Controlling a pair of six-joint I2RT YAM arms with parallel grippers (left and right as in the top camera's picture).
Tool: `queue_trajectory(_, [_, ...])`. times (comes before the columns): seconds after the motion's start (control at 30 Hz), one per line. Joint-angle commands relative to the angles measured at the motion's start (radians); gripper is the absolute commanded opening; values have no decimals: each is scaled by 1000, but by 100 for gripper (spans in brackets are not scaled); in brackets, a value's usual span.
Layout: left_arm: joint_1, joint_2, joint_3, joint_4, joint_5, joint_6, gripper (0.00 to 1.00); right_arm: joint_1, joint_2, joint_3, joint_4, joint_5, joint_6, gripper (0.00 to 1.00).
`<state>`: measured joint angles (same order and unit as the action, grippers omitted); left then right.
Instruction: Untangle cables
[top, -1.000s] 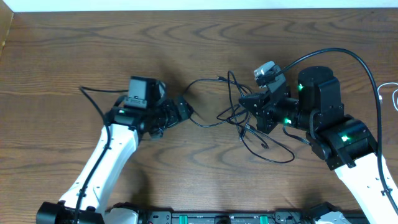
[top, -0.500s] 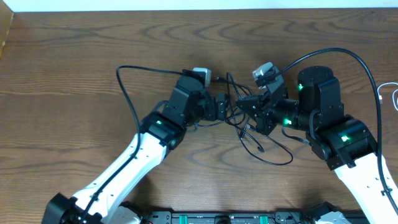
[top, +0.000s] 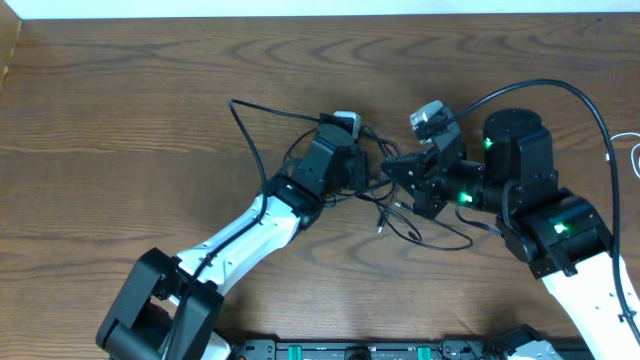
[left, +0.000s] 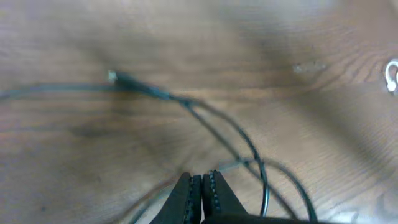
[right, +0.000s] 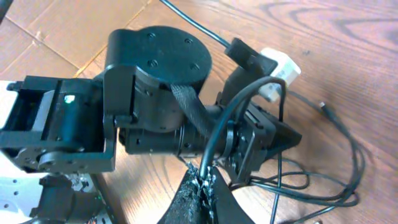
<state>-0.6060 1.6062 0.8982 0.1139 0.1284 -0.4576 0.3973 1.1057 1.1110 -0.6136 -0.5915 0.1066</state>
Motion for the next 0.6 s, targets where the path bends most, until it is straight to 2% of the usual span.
queue_trajectory(0.0, [57,-63,18,13,-17,-54,8,-12,-26,1,-2,5,12,1])
queue_trajectory(0.13, [143,-200,24,64,-17,-95,8,-12,-25,1,-42,128,12,2])
queue_trajectory(0.2, [178,-274,24,87,-17,-106,8,-12,-24,1,-66,172,12,8])
queue_trajectory(0.3, [208,-374,24,94,-17,-105,7,-12,-19,0,-98,194,12,25])
queue_trajectory(0.37, [212,-432,24,94,-17,-105,8,-12,-10,0,-119,193,12,45])
queue_trajectory(0.43, [212,-476,24,105,-18,-105,8,-11,6,0,-148,194,12,59])
queue_trajectory(0.57, [212,-544,24,141,-17,-107,8,-7,56,0,-217,185,41,74])
